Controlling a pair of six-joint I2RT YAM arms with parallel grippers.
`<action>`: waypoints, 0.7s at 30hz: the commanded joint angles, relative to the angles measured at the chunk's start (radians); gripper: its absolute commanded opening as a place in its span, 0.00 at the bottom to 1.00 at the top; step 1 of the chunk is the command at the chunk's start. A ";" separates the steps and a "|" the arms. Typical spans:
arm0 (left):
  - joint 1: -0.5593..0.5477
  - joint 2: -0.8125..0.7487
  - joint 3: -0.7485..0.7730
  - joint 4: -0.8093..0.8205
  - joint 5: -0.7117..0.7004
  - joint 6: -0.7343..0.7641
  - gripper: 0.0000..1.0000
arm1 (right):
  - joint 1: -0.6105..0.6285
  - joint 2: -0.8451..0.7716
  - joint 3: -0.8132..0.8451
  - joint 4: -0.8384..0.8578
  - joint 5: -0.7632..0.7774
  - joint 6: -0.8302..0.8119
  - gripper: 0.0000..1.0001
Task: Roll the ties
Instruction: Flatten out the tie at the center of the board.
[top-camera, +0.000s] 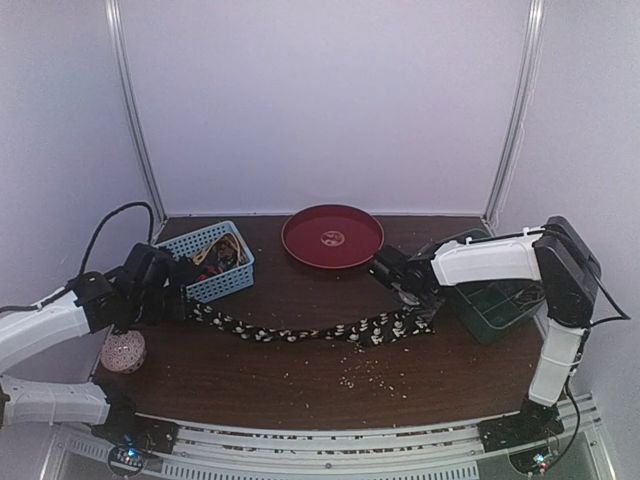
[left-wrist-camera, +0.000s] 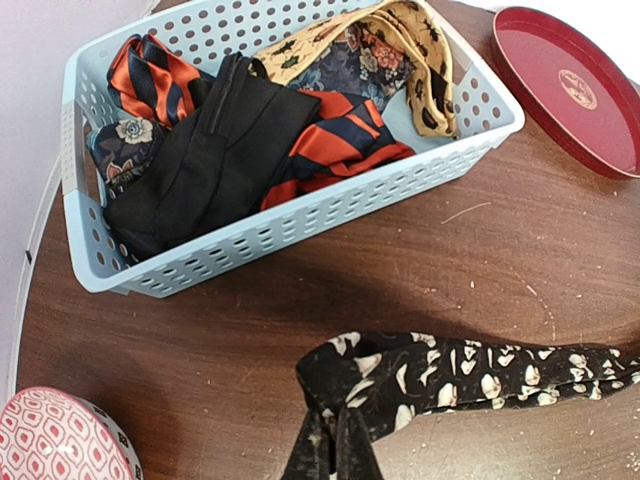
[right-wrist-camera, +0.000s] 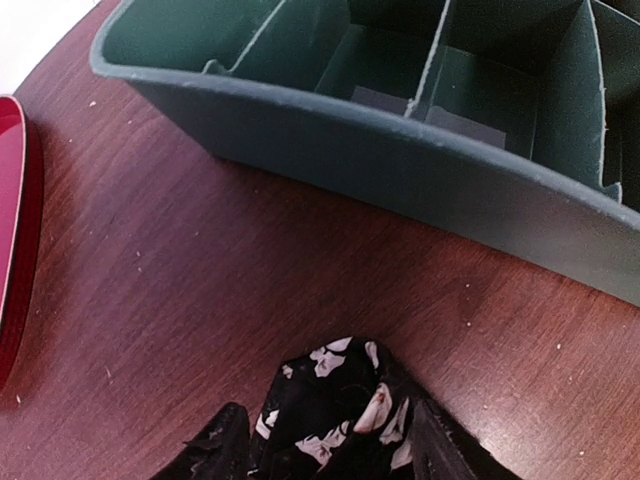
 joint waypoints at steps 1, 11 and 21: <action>0.006 -0.007 -0.002 0.036 -0.024 -0.009 0.00 | -0.011 0.002 -0.005 -0.062 0.015 0.086 0.56; 0.006 -0.007 -0.003 0.052 -0.010 -0.009 0.00 | -0.024 0.008 -0.050 -0.030 -0.046 0.144 0.52; 0.073 0.021 0.121 -0.019 -0.040 0.006 0.00 | -0.025 -0.269 -0.183 0.620 -0.097 -0.453 0.00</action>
